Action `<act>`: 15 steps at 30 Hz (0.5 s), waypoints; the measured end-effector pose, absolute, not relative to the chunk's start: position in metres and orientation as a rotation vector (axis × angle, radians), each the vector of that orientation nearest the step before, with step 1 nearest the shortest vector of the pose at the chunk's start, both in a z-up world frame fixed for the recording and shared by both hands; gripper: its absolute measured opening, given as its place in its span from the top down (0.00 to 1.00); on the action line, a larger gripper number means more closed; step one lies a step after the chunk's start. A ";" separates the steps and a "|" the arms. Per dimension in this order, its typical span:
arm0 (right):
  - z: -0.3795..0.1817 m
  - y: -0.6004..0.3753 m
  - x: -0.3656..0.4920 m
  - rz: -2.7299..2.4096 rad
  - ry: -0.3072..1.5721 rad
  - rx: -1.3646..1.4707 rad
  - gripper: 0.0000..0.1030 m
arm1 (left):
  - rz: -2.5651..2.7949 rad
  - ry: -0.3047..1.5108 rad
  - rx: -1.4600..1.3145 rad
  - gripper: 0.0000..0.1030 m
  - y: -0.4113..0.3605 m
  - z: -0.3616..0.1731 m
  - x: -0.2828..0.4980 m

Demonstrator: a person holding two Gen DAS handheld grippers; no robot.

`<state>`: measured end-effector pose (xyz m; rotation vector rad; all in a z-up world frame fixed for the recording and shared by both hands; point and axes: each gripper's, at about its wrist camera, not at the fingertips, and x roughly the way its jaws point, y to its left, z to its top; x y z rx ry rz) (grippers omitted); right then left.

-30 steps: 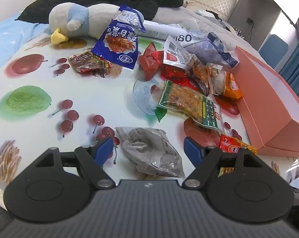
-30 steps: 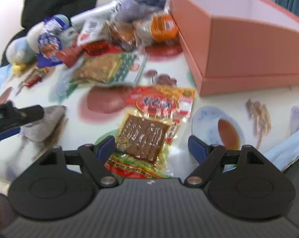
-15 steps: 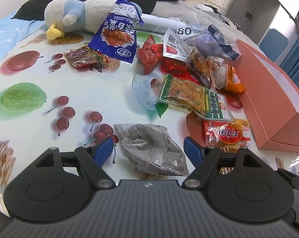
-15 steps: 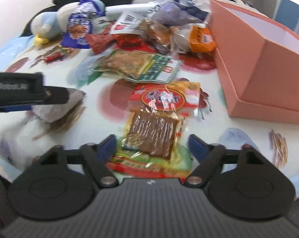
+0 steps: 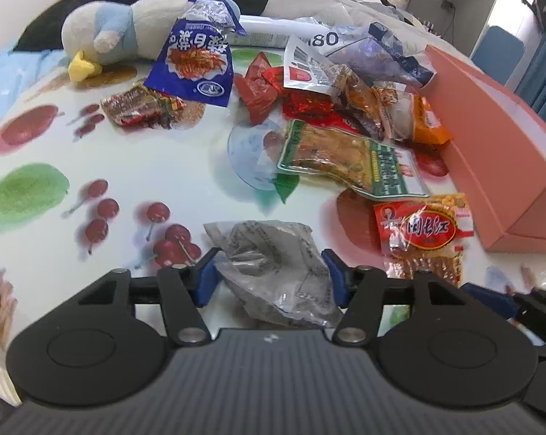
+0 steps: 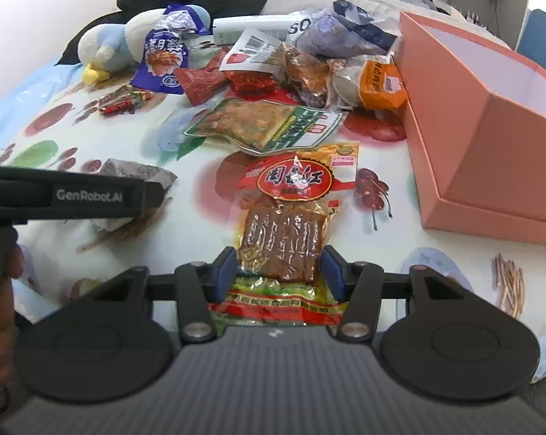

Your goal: Organize snacks

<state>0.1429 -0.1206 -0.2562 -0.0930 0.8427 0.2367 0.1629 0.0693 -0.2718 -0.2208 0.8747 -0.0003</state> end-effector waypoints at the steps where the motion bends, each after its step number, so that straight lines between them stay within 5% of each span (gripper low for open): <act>1: -0.255 -0.123 0.142 0.236 0.846 -0.088 0.48 | 0.000 0.876 -0.231 0.39 0.069 -0.270 0.161; 5: -0.251 -0.134 0.138 0.225 0.852 -0.070 0.49 | -0.006 0.869 -0.241 0.39 0.066 -0.262 0.154; 6: -0.250 -0.137 0.137 0.220 0.850 -0.066 0.68 | -0.007 0.869 -0.245 0.39 0.066 -0.260 0.152; 7: -0.249 -0.140 0.137 0.221 0.851 -0.064 0.71 | -0.010 0.868 -0.249 0.39 0.065 -0.258 0.150; 15: -0.250 -0.171 0.142 0.212 0.875 0.095 0.70 | -0.079 0.854 -0.301 0.39 0.053 -0.251 0.140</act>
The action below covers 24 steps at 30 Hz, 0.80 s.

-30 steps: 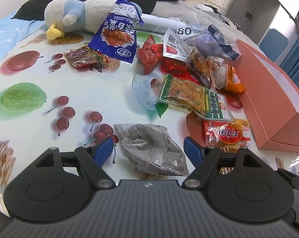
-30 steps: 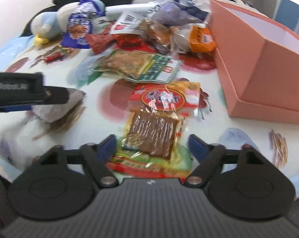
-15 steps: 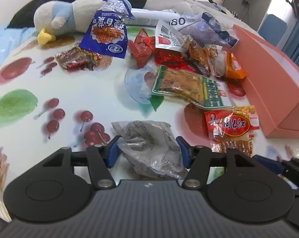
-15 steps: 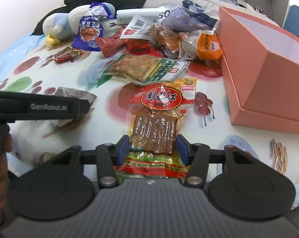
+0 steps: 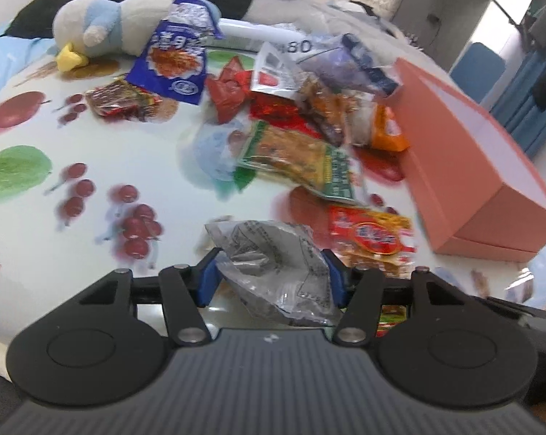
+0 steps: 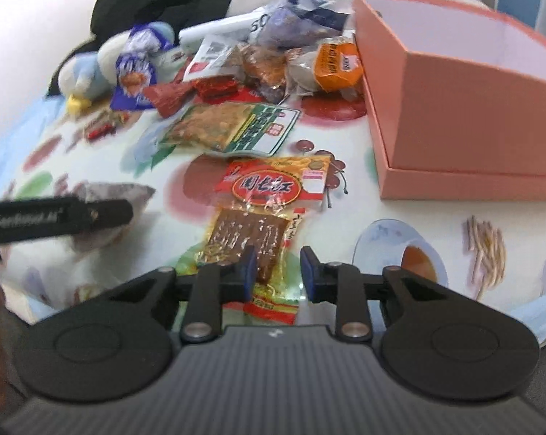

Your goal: Organize snacks

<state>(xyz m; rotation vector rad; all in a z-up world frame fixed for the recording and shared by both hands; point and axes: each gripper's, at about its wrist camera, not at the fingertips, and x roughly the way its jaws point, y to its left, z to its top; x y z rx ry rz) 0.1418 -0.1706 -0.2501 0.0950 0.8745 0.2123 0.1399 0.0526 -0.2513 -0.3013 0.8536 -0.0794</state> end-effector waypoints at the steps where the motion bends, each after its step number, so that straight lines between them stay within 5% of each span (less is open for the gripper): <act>1: -0.250 -0.175 0.142 0.213 0.867 0.129 0.70 | -0.092 0.854 -0.297 0.39 0.049 -0.251 0.140; 24: -0.284 -0.236 0.188 0.438 1.008 0.711 0.67 | -0.160 0.897 -0.005 0.40 0.005 -0.281 0.131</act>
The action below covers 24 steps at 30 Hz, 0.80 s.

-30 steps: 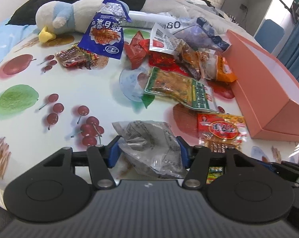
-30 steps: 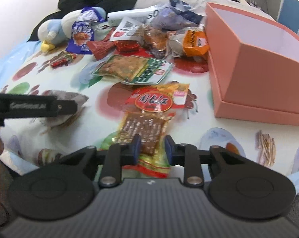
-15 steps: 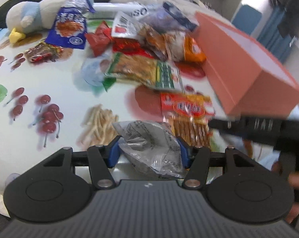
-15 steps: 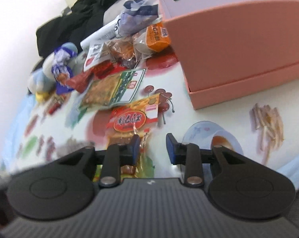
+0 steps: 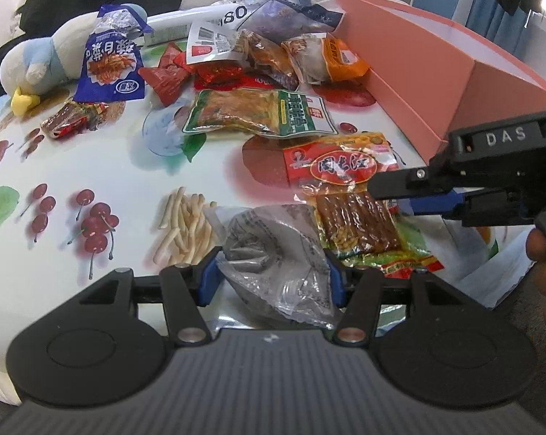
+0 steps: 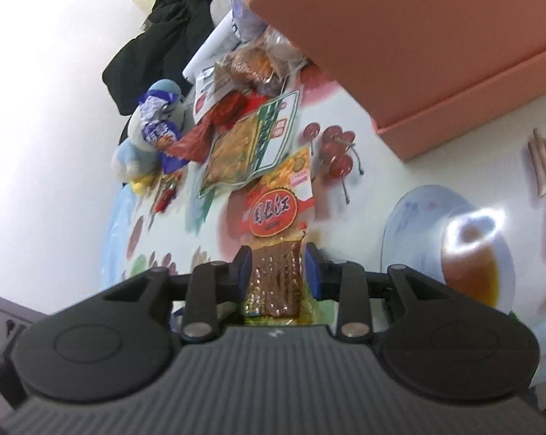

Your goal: Organize snacks

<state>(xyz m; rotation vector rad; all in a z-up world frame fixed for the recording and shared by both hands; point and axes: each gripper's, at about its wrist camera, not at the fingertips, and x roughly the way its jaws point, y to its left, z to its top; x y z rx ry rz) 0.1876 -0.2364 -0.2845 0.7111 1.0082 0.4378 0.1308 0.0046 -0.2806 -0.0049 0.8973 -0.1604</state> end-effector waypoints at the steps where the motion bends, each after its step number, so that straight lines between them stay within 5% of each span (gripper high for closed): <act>1: -0.283 -0.235 0.187 0.443 1.009 0.702 0.65 | -0.162 0.899 -0.010 0.40 0.006 -0.281 0.131; 5: -0.280 -0.232 0.185 0.466 1.014 0.681 0.66 | -0.165 0.901 -0.010 0.40 0.006 -0.281 0.132; 9: -0.276 -0.226 0.184 0.427 1.007 0.566 0.93 | -0.172 0.903 -0.027 0.40 0.008 -0.280 0.134; 24: -0.208 -0.213 0.157 0.385 0.887 0.342 0.97 | -0.108 0.858 -0.202 0.41 0.033 -0.215 0.137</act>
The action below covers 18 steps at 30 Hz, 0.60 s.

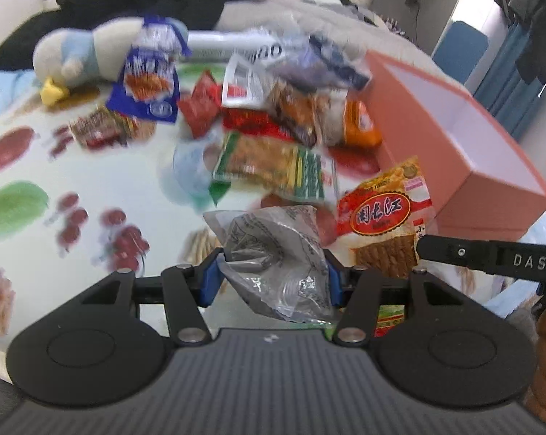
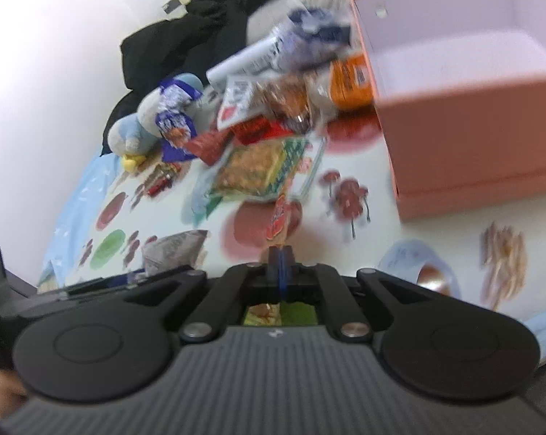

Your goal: Organize snacks

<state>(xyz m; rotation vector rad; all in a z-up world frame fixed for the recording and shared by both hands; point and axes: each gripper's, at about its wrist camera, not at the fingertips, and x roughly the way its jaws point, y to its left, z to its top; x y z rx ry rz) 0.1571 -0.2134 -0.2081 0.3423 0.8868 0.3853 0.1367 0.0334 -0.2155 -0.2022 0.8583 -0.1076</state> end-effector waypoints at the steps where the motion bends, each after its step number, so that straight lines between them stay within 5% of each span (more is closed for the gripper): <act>1: -0.201 -0.212 0.156 0.381 0.876 0.322 0.97 | -0.105 0.853 -0.202 0.41 0.032 -0.209 0.136; 18: -0.105 -0.236 0.160 0.338 0.799 0.216 0.97 | -0.114 0.808 -0.210 0.41 -0.016 -0.099 0.159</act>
